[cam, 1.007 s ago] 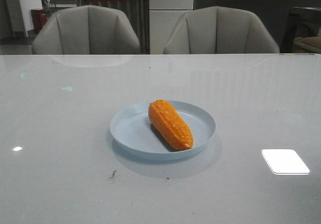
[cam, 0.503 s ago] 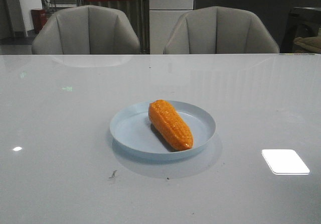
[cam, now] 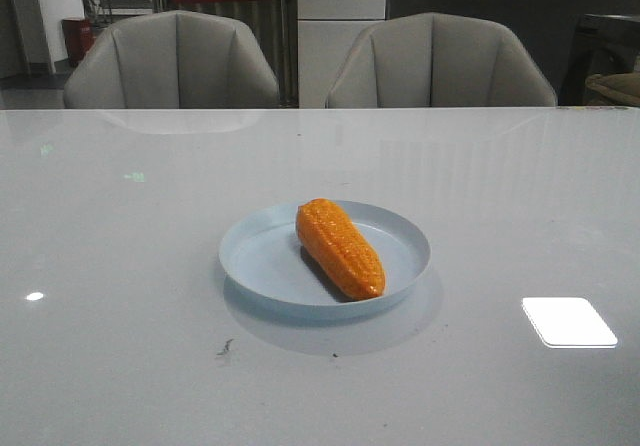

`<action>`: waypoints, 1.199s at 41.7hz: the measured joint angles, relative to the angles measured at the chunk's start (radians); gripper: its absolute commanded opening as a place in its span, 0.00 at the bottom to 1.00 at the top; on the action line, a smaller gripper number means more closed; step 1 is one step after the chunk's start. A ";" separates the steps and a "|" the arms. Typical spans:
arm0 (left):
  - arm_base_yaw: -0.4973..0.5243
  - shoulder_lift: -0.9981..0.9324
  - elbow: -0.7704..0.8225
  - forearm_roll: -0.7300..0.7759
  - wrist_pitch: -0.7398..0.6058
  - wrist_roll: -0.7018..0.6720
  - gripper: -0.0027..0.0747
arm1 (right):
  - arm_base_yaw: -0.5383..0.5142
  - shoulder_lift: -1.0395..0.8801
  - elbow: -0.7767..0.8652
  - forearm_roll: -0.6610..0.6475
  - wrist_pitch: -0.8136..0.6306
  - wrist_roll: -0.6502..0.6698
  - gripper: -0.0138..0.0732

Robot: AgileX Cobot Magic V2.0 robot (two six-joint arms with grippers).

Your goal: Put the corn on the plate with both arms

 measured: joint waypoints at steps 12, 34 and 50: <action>-0.060 -0.035 0.190 0.088 -0.111 -0.103 0.15 | 0.000 0.000 0.000 0.000 0.000 0.000 0.75; -0.060 -0.035 0.238 0.078 -0.118 -0.109 0.15 | 0.000 0.000 0.000 0.000 0.000 0.000 0.75; -0.060 -0.035 0.238 0.076 -0.118 -0.109 0.15 | 0.000 0.000 0.000 0.000 0.000 0.000 0.75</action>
